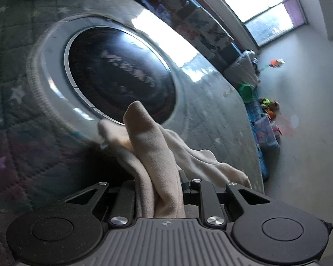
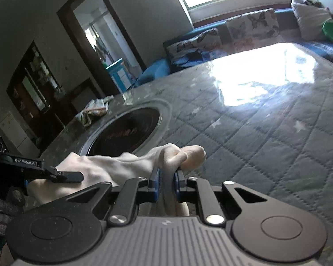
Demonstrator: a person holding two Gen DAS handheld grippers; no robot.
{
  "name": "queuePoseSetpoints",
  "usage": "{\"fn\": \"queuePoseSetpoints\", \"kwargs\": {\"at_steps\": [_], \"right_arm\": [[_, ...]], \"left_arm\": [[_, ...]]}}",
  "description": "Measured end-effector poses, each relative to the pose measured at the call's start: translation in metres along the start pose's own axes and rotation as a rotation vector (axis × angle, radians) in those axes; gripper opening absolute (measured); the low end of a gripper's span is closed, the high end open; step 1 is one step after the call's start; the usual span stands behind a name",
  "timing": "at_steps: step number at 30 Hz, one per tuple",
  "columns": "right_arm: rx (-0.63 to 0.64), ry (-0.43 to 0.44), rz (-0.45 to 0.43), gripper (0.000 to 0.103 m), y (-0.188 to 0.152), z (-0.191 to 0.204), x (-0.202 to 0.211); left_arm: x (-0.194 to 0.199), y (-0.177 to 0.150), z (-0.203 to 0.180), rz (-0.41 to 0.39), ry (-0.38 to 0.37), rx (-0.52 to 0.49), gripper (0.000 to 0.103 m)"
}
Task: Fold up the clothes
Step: 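Carry the held sweatshirt with both grippers away from the hob across the mattress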
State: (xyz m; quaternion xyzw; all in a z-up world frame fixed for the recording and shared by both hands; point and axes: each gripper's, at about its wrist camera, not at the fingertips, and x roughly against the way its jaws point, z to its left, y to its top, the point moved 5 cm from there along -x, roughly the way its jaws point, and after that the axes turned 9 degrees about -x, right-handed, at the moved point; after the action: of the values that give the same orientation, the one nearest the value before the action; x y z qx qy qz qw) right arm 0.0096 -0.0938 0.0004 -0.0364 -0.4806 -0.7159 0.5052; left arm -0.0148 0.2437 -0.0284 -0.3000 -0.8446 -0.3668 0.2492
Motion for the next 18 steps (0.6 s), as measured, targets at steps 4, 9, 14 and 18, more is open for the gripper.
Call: {"fn": "queuePoseSetpoints", "kwargs": {"at_steps": [4,9,14,18], "right_arm": [[0.000,-0.033,-0.043,0.012,0.008,-0.004,0.018],[-0.018,-0.079,-0.082,0.012,0.021,-0.021,0.035],[-0.017,-0.117,-0.117,0.012,0.044,-0.042,0.050],[-0.011,-0.147,-0.151,0.012,0.064,-0.059,0.063]], "left_arm": [[-0.016,0.004,-0.023,0.021,-0.029,-0.039,0.017],[-0.036,0.014,-0.053,0.047,-0.054,-0.089,0.017],[-0.056,0.028,-0.089,0.062,-0.068,-0.137,0.017],[-0.075,0.039,-0.122,0.070,-0.083,-0.181,0.017]]}}
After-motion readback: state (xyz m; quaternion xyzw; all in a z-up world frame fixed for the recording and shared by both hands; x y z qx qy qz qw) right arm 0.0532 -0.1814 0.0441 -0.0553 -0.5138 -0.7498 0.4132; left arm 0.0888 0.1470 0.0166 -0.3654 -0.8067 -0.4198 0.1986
